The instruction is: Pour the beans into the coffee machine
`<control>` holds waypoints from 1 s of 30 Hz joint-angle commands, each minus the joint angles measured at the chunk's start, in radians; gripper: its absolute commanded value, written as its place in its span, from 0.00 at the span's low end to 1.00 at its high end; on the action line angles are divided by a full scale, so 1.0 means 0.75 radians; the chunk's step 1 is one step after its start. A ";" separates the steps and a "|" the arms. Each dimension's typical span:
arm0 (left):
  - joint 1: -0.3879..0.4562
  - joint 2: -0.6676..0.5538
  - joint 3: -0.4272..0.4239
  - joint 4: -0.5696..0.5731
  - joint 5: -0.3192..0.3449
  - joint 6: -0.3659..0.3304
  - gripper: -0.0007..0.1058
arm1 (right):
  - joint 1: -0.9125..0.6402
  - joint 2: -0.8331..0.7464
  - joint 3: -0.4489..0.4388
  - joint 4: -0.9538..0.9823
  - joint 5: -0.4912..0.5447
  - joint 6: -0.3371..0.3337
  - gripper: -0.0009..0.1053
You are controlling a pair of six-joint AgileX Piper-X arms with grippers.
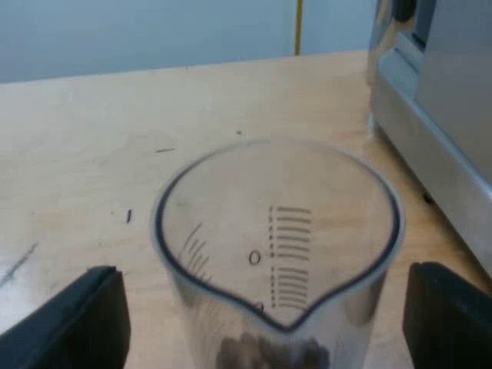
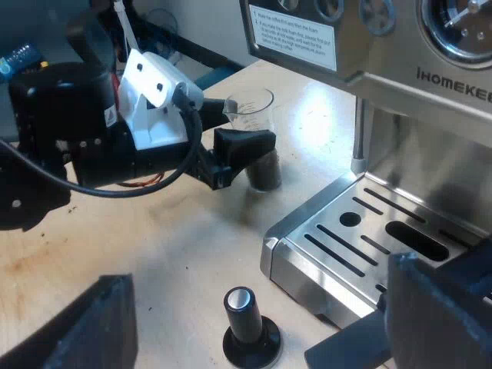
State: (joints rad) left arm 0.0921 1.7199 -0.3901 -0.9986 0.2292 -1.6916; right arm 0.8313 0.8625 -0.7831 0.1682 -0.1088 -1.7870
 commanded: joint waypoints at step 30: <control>-0.005 -0.190 0.011 0.090 0.013 -0.029 0.38 | 0.002 0.000 -0.014 -0.020 0.001 -0.006 0.65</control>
State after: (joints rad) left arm 0.0921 1.6230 -0.3814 -0.9308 0.2313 -1.7059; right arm 0.8313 0.8625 -0.7831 0.1682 -0.1077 -1.7870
